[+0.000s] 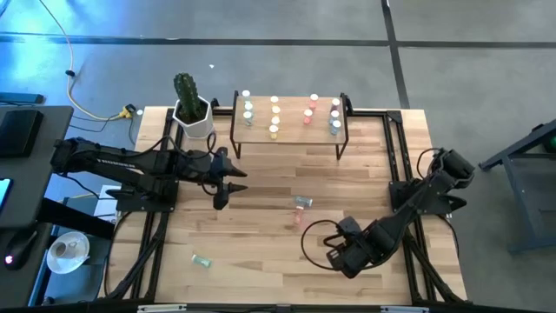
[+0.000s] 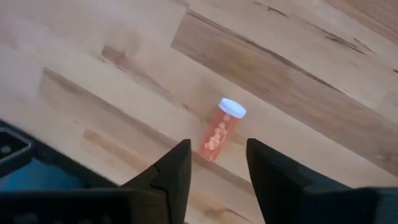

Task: Pick and place medicine bottles onto shelf by color
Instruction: Put the orange pill bottle on the shelf

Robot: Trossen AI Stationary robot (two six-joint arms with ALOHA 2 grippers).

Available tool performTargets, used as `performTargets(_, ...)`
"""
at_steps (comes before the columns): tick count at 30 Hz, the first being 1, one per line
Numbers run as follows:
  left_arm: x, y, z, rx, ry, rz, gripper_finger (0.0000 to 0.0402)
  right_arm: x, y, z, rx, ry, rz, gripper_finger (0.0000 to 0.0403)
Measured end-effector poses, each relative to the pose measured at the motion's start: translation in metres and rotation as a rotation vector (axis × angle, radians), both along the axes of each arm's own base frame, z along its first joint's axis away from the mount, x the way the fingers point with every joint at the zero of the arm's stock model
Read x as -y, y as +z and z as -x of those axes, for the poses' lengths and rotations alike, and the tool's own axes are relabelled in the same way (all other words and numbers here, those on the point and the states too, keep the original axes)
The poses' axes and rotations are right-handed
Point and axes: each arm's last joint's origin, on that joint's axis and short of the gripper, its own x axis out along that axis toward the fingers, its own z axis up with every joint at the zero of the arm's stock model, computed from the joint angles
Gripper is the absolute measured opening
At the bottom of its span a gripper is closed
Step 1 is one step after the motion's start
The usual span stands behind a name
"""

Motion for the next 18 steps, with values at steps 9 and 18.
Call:
performTargets(9, 0.0, -0.001, 0.0, -0.01, 0.001, -0.002, 0.0188, -0.01, -0.024, -0.007, -0.046, -0.085, 0.026, 0.02)
performTargets(18, 0.0, -0.001, 0.0, -0.01, 0.001, -0.003, 0.0188, -0.017, -0.049, -0.017, -0.101, -0.146, 0.039, 0.0201)
